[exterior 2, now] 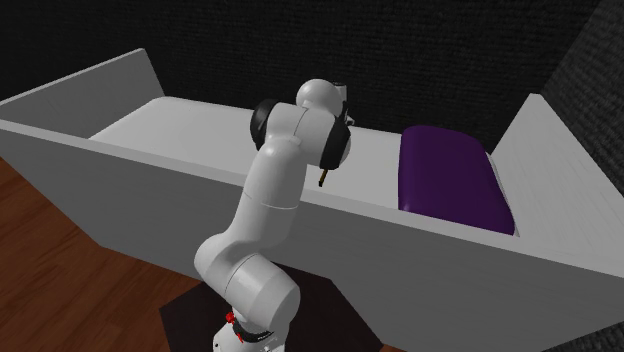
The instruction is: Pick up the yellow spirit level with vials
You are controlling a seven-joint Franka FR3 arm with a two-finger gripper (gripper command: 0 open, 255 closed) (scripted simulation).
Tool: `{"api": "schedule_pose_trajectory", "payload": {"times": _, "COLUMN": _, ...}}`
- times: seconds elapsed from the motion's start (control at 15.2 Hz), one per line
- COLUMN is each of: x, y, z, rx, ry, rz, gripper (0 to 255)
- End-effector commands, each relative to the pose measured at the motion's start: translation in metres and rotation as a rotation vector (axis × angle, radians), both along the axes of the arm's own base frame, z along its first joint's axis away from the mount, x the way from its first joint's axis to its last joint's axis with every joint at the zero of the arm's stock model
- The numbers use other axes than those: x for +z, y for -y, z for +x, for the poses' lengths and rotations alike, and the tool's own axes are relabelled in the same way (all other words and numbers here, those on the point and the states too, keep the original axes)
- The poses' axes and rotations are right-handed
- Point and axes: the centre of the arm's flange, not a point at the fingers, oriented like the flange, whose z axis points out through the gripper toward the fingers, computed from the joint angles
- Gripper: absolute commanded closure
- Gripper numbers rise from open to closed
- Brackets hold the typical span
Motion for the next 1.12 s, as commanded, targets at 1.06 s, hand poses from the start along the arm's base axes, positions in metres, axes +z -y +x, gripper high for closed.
{"api": "schedule_pose_trajectory", "payload": {"times": 1.06, "x": 0.042, "y": 0.002, "z": 0.000, "rx": -0.003, "ry": -0.006, "rz": -0.006, "gripper": 255}}
